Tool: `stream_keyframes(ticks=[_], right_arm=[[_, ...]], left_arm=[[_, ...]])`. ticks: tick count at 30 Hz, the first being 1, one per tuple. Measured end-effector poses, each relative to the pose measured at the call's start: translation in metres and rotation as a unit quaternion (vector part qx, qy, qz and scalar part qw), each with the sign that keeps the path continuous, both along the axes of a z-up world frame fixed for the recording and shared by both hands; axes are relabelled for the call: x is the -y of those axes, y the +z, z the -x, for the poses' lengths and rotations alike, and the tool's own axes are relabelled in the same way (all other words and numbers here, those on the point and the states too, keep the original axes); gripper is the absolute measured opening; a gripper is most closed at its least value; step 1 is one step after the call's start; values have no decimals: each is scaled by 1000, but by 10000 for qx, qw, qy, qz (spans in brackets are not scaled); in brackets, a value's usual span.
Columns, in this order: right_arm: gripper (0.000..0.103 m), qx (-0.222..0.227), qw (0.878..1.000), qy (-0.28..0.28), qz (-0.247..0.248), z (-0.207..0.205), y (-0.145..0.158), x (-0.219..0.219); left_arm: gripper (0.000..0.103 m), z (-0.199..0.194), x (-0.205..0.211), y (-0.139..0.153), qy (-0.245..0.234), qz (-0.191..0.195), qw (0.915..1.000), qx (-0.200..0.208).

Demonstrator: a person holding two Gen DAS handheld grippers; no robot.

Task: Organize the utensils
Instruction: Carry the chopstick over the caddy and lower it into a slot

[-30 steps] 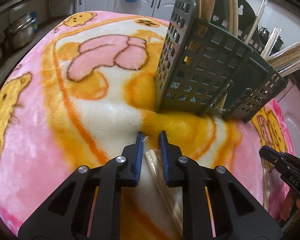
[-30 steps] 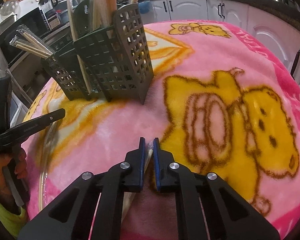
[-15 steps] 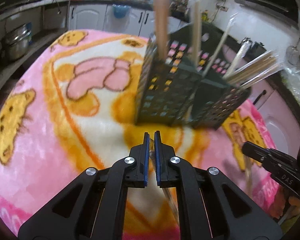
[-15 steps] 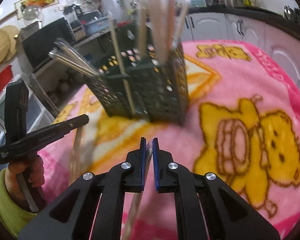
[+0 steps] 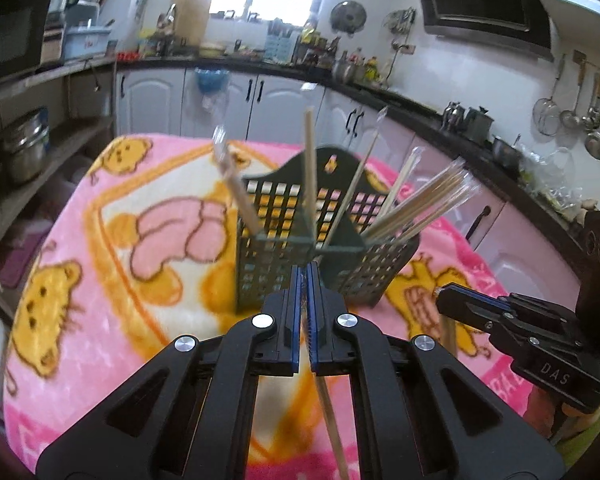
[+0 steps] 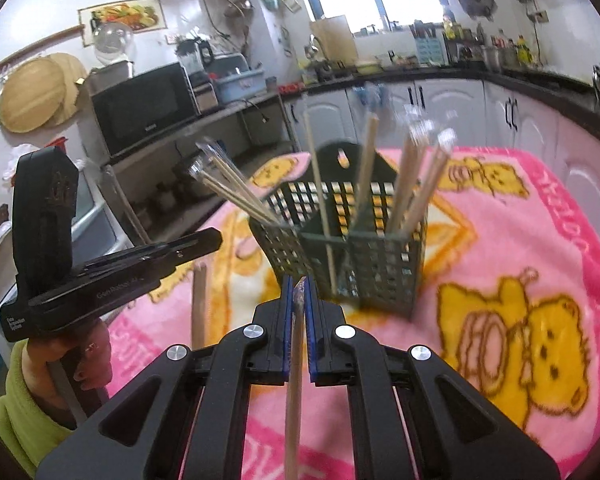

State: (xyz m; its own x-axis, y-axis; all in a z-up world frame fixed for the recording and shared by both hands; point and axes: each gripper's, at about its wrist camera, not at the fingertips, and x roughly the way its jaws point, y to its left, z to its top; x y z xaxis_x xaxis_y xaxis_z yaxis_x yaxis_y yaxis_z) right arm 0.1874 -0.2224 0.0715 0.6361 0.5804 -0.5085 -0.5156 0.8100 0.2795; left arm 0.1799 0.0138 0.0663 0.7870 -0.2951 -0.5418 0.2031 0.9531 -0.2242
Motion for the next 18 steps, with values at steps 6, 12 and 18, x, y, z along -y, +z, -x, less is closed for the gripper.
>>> stream_keyframes(ticks=[6, 12, 18], right_arm=[[6, 327, 9994, 60, -84, 2, 25, -2], [6, 613, 9980, 54, -135, 3, 45, -1], [6, 869, 9961, -8, -177, 2, 63, 3]], left_arm=[[0, 1, 1, 23, -38, -18, 9996, 268], [0, 3, 2, 49, -77, -20, 9983, 570], [0, 0, 4, 69, -85, -1, 9968, 798]])
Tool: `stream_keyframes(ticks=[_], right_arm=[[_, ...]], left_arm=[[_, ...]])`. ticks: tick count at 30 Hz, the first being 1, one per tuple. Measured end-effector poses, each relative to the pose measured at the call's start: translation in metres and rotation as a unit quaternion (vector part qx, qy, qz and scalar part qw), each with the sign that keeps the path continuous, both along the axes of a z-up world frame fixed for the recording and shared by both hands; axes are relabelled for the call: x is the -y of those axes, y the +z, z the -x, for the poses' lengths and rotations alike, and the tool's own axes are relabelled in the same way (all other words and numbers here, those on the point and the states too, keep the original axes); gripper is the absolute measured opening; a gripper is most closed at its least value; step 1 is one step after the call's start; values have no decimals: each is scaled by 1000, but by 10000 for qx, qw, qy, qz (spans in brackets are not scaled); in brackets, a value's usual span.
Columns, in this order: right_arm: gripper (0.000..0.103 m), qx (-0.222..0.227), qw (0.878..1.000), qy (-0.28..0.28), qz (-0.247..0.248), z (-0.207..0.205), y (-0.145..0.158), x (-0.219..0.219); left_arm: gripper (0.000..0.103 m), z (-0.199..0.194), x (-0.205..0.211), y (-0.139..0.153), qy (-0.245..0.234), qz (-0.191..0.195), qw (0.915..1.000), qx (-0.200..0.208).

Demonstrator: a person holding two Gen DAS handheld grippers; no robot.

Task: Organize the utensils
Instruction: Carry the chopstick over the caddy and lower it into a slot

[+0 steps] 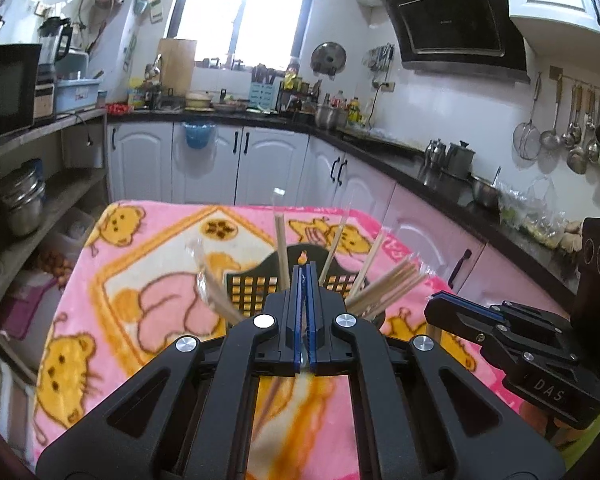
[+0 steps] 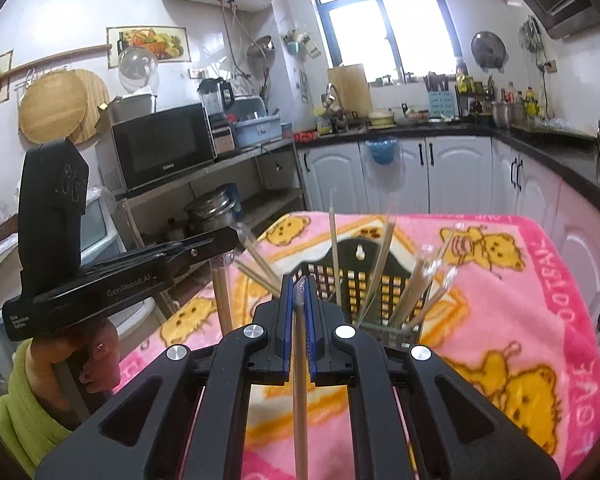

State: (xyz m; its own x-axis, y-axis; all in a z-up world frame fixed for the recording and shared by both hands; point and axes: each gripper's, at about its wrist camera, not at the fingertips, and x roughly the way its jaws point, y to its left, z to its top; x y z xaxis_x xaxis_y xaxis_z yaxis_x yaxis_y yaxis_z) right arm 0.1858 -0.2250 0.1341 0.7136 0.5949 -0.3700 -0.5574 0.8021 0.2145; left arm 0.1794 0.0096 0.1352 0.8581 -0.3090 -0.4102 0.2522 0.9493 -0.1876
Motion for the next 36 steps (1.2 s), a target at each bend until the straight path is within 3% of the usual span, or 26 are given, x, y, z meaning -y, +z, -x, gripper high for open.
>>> stream_keyframes(ticks=[19, 36], right_arm=[[6, 600, 9971, -354, -317, -24, 41, 9], [6, 954, 9921, -652, -499, -70, 65, 0]], left_arm=[[0, -17, 18, 44, -143, 1, 9988, 462], [0, -54, 16, 76, 190, -109, 9965, 810]])
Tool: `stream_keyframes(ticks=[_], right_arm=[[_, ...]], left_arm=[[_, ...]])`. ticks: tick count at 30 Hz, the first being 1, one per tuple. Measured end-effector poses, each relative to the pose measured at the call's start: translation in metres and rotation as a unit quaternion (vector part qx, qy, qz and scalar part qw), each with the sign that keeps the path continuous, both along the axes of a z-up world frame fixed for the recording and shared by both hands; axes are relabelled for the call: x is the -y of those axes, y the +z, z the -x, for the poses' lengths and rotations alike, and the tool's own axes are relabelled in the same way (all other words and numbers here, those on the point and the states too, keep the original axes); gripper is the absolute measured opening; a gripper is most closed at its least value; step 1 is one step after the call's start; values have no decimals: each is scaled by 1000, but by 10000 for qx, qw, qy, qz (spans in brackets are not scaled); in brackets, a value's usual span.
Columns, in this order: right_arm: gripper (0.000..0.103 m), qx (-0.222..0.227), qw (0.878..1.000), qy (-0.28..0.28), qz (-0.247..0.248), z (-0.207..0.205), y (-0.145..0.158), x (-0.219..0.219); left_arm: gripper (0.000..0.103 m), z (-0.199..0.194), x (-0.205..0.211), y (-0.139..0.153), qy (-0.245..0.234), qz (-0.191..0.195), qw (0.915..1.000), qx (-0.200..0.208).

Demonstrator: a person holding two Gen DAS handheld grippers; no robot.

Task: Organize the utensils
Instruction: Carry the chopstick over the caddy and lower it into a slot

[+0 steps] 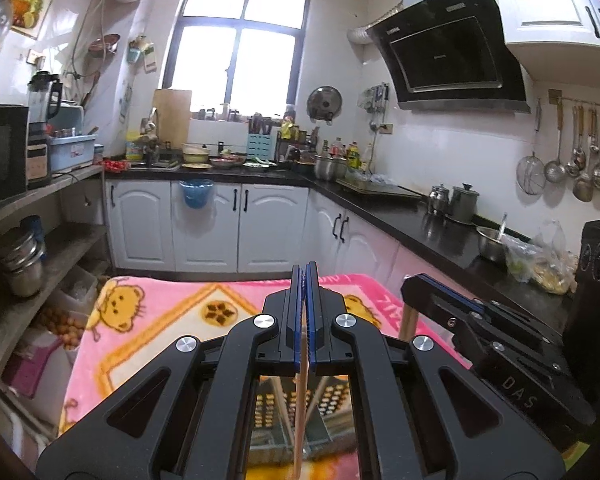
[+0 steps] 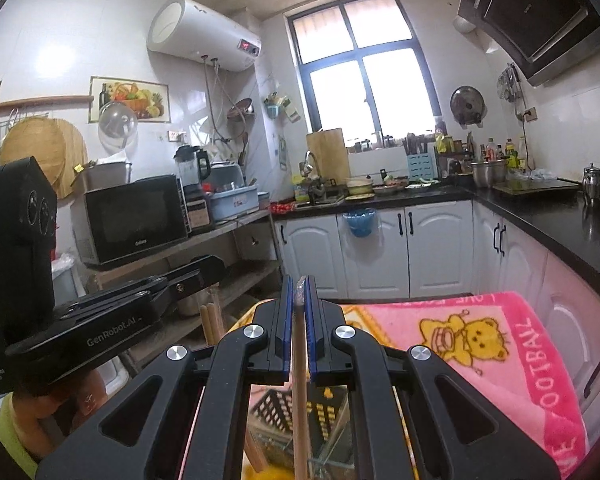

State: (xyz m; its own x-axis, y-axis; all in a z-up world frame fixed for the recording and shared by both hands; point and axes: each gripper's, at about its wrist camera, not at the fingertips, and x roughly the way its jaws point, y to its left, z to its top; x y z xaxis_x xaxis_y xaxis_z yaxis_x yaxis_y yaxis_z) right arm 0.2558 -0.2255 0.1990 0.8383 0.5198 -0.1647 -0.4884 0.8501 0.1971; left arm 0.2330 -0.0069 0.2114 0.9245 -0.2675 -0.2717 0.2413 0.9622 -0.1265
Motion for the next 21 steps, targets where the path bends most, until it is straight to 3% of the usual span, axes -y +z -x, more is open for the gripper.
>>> stream_keyframes(ticks=[11, 21], right_arm=[[6, 66, 9996, -196, -203, -39, -4, -9], [6, 293, 9984, -372, -324, -58, -15, -22]], left_arm=[[0, -32, -20, 10, 324, 295, 9990, 100], [0, -58, -25, -7, 415, 531, 9977, -5]])
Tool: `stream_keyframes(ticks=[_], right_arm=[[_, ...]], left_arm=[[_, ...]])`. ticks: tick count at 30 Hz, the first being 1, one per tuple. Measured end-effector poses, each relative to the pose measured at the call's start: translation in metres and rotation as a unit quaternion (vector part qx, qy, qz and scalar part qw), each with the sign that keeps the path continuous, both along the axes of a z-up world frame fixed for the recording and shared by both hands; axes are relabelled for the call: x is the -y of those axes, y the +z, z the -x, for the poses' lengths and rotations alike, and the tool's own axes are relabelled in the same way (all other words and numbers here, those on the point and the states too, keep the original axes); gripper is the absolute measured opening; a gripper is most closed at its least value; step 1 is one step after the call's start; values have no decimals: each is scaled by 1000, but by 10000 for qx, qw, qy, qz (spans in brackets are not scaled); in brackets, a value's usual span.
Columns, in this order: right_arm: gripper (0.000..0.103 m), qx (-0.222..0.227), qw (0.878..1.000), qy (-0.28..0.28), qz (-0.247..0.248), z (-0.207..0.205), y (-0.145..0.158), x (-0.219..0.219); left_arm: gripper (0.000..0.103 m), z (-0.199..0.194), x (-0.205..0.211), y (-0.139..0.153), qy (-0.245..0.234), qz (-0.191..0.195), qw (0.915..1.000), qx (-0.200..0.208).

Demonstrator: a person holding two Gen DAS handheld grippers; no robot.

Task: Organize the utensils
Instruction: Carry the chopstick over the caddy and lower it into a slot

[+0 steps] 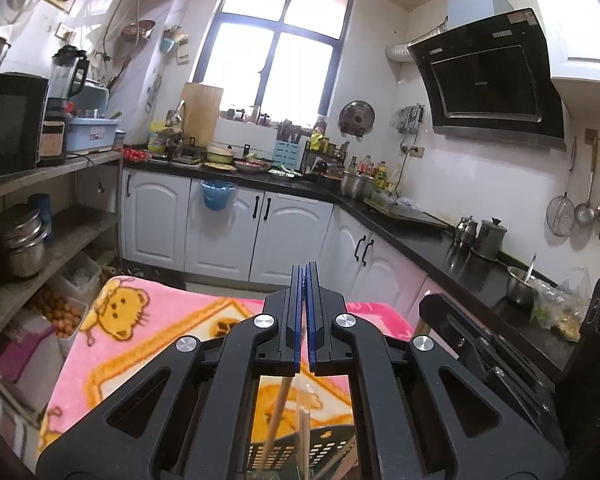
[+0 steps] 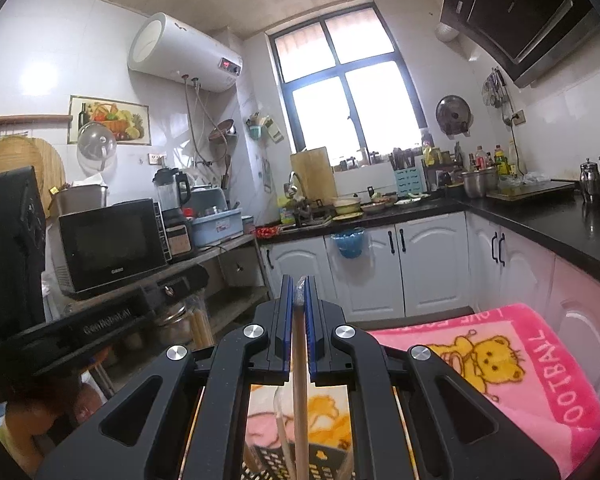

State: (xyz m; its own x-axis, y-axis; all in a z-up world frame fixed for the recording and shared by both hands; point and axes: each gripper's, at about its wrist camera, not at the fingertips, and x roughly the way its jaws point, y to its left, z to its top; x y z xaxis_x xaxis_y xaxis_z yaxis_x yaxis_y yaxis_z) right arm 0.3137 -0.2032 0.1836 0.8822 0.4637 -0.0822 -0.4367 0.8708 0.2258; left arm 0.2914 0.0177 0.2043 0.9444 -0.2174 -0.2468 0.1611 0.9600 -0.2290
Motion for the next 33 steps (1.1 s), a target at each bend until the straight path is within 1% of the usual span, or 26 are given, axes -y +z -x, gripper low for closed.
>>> stream_keyframes(ticks=[7, 12, 16, 19, 27, 33], right_arm=[[6, 35, 9998, -204, 46, -11, -17, -4], [6, -130, 9996, -191, 133, -15, -33, -5], [7, -256, 9993, -168, 201, -13, -43, -5], [7, -433, 9988, -134, 196, -11, -50, -3], [8, -727, 9971, -56, 204, 3, -60, 7], [11, -860, 9960, -37, 253, 16, -62, 13]], left_arm=[[0, -15, 1, -19, 100, -85, 9998, -168], [0, -19, 4, -31, 198, -334, 9988, -284], [0, -21, 2, -40, 215, -417, 9980, -413], [0, -21, 0, -46, 193, -435, 9974, -535], [1, -11, -3, -58, 103, -465, 9963, -719], [1, 1, -3, -62, 23, -477, 9957, -794]])
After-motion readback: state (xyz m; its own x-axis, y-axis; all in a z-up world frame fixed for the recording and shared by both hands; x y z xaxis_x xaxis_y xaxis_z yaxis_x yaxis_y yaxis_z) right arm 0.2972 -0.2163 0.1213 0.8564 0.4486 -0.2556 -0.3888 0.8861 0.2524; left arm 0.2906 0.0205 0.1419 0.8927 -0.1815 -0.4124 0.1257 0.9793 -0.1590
